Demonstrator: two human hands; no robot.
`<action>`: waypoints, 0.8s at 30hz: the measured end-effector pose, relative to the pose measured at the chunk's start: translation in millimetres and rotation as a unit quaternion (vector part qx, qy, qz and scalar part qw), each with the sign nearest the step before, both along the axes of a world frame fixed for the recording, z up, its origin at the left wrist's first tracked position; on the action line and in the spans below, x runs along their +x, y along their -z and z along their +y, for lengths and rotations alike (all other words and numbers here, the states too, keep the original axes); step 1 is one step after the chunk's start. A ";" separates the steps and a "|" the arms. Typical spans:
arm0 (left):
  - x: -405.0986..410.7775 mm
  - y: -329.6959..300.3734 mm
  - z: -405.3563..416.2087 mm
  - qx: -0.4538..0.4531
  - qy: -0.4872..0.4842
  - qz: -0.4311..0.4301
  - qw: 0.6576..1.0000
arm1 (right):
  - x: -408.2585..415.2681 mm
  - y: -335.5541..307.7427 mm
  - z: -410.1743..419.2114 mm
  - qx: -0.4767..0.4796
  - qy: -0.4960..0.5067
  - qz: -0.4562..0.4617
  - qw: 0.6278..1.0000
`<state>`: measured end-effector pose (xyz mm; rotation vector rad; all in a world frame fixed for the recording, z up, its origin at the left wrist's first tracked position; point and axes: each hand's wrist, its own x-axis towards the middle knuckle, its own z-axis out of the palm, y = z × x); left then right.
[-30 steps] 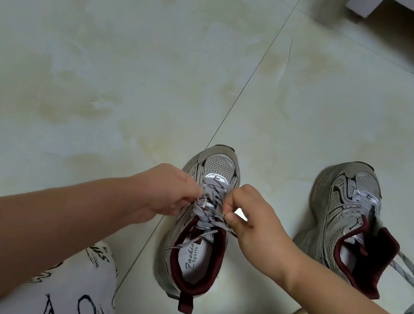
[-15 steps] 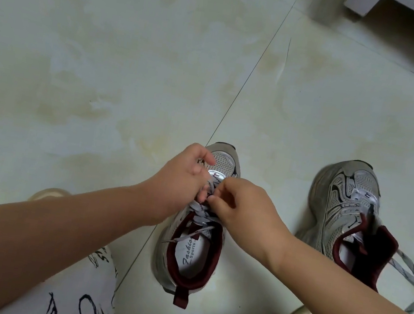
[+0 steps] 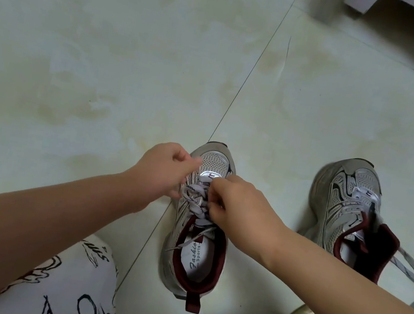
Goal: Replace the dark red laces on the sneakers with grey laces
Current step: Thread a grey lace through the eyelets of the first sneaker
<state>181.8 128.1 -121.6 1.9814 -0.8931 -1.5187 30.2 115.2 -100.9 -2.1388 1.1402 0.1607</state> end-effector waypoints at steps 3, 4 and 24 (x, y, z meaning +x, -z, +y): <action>-1.2 -1.9 7.8 0.020 0.085 0.007 0.996 | -6.2 5.5 0.8 0.037 0.006 -0.046 0.998; -1.3 -1.0 10.9 0.016 0.109 0.010 0.994 | -8.6 7.2 1.1 0.056 0.013 -0.065 0.996; -4.0 7.2 13.4 0.051 -0.005 0.148 0.988 | -10.8 7.8 -0.8 0.234 0.205 -0.053 0.949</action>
